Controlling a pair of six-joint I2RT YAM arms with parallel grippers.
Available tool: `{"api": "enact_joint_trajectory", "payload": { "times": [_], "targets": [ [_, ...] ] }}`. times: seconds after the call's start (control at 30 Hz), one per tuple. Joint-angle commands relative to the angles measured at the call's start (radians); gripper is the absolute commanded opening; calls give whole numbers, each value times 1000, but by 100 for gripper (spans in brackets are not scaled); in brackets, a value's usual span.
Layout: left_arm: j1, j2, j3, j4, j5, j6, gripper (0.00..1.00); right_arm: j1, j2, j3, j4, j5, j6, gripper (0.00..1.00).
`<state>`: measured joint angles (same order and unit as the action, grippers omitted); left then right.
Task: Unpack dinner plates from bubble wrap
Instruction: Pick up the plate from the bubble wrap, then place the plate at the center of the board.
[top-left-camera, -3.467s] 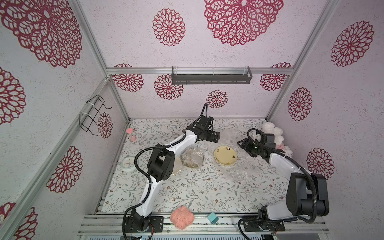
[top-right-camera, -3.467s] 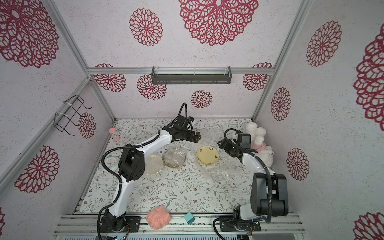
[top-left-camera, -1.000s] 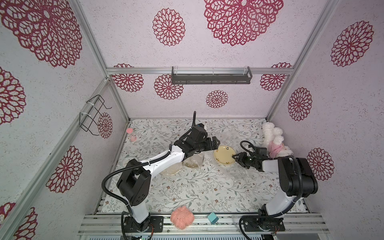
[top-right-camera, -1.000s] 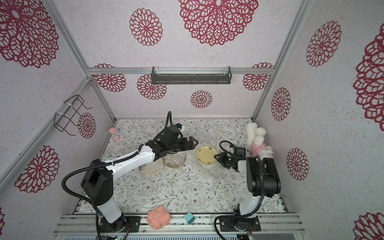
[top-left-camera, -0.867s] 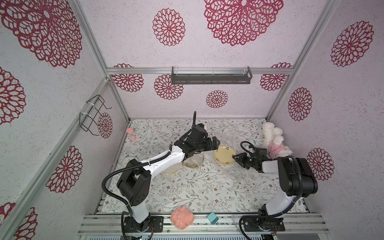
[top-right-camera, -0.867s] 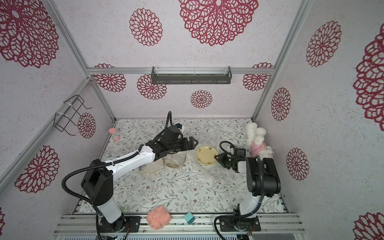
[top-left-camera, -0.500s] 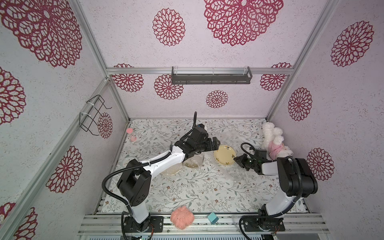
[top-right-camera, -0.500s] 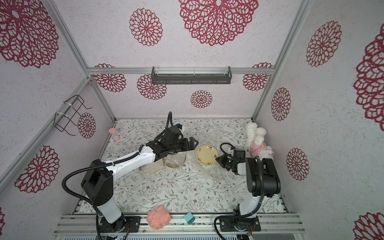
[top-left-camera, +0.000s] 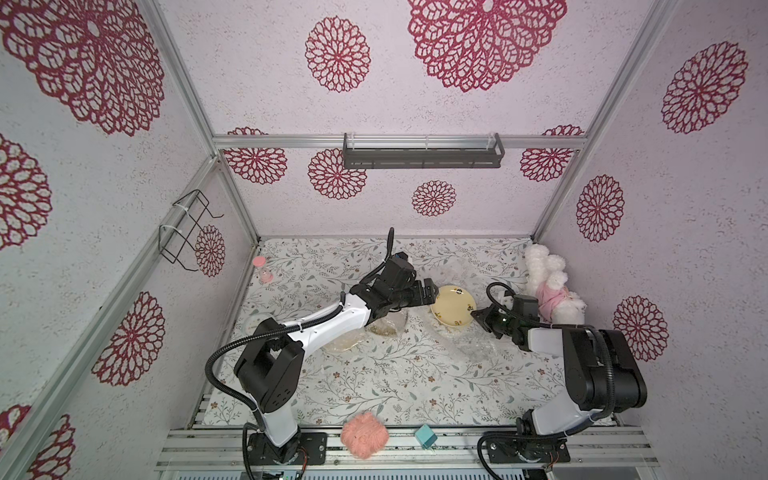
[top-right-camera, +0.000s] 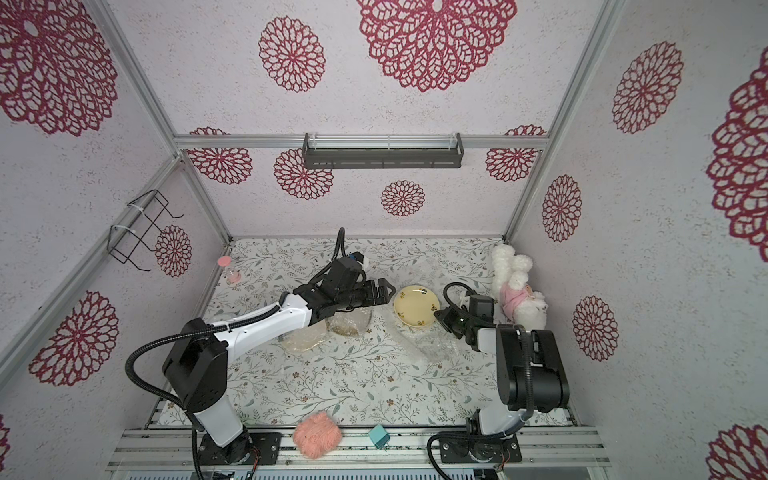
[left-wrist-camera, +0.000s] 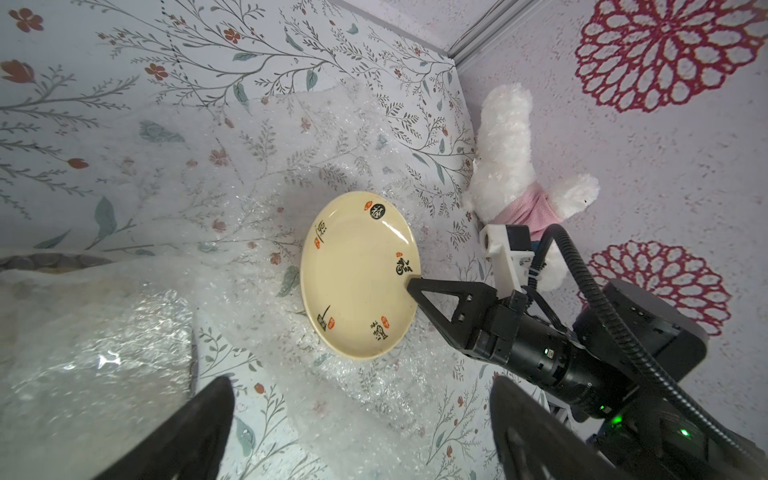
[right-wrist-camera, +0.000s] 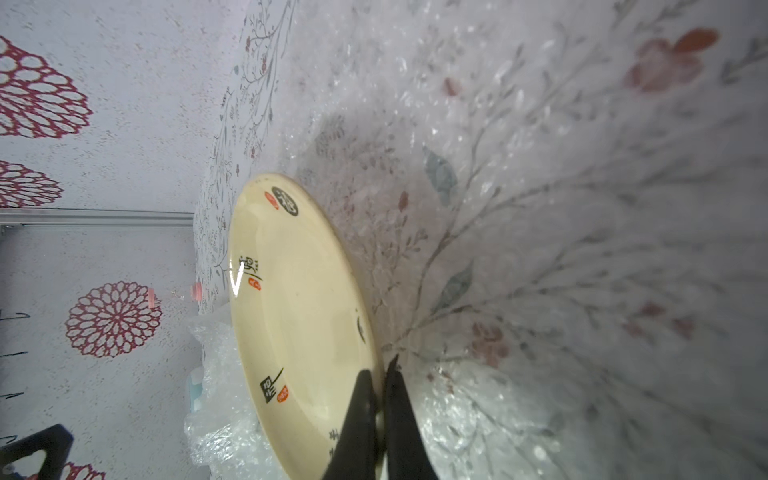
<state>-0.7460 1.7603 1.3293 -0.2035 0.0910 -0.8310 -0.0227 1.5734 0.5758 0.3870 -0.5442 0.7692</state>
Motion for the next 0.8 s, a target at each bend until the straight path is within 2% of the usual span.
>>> {"api": "enact_joint_trajectory", "payload": {
  "times": [0.0,0.37,0.77],
  "targets": [
    [-6,-31,-16,-6,-21,4,97,-8,-64,56,-38,11,26,0],
    [-4,-35,-25,-9,-27,10,97,-104,-38,204,-102,80,122,0],
    [6,-63,-63,-3,-33,32,97,-112,72,329,-34,338,374,0]
  ]
}}
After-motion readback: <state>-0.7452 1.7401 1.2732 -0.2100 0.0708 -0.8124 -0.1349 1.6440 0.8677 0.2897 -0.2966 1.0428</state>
